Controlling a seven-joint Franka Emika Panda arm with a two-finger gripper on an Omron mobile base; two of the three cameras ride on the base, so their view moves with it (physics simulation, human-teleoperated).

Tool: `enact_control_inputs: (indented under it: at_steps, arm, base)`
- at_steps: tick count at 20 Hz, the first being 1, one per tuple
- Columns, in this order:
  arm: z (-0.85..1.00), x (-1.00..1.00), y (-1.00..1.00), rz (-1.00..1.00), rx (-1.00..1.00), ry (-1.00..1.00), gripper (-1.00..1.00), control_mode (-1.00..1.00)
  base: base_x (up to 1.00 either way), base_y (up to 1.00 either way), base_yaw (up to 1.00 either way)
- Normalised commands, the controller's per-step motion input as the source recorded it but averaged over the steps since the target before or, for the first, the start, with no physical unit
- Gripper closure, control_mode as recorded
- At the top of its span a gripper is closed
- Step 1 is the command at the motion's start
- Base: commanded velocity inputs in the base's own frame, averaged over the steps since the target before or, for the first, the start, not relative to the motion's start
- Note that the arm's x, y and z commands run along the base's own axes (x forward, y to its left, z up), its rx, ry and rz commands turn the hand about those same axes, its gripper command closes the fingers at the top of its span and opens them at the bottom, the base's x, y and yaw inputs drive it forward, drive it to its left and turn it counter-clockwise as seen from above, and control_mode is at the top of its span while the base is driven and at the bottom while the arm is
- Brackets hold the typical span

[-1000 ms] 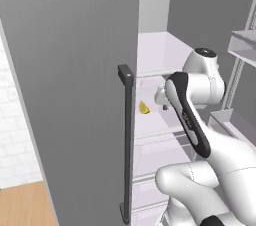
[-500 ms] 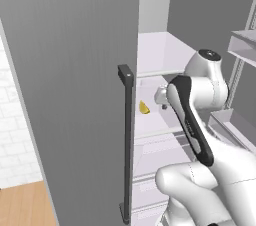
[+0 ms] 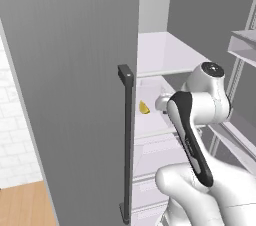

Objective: Grab a lemon wedge from the fridge and one ice cube from the ice bowl, and put them in the glass of lemonade.

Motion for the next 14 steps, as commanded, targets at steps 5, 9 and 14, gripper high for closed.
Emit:
enact_control_inputs:
  at_steps: [5,9,14]
  arm:
    - [-0.21,0.71,0.0,0.03,-0.02,0.01,-1.0,-1.0]
    - [-0.32,0.8,-0.01,0.11,0.0,0.0,-1.0,-1.0]
    - [-0.43,0.61,-0.01,0.13,0.0,0.03,-1.0,-1.0]
  base:
    - [0.0,0.0,0.0]
    - [0.0,0.0,0.0]
    - [0.0,0.0,0.0]
